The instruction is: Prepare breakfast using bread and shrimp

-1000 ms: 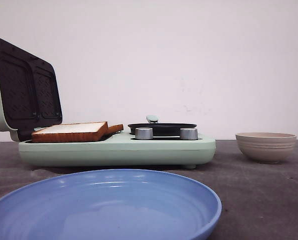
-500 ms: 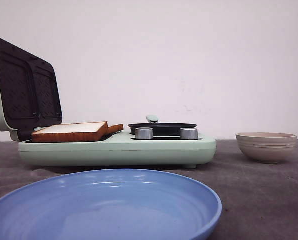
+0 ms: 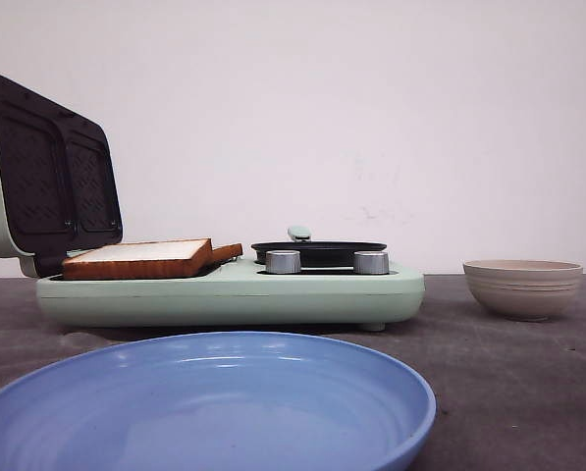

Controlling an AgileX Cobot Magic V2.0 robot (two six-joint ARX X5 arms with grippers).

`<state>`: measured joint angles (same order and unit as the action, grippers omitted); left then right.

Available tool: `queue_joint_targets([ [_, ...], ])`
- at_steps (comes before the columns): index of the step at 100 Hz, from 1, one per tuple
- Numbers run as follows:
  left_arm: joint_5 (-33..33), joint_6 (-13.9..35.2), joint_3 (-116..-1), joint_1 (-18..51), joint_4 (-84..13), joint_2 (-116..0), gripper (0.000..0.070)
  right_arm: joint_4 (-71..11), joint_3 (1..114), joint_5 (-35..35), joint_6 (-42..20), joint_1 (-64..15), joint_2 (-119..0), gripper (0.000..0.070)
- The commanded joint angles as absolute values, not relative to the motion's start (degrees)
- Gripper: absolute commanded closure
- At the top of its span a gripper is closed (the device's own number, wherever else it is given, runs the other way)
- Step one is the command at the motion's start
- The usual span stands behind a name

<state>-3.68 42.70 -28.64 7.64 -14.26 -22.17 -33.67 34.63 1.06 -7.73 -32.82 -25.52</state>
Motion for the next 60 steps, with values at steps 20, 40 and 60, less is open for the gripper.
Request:
queue_joint_targets([
  [20, 2.72, 48.49, -28.95, 0.49, -3.68, -30.06, 0.0179, -33.1, 34.81, 0.93, -6.9, -33.17, -25.61, 0.0661],
  [40, 10.61, 53.84, -28.95, -6.66, 5.1, -39.51, 0.018, -33.1, 34.81, 0.93, -6.83, -33.19, -25.61, 0.0661],
  [60, 17.76, 60.86, -28.95, -11.77, 19.27, -49.43, 0.0184, -33.01, 34.81, 0.93, -6.81, -33.17, -25.65, 0.0661],
])
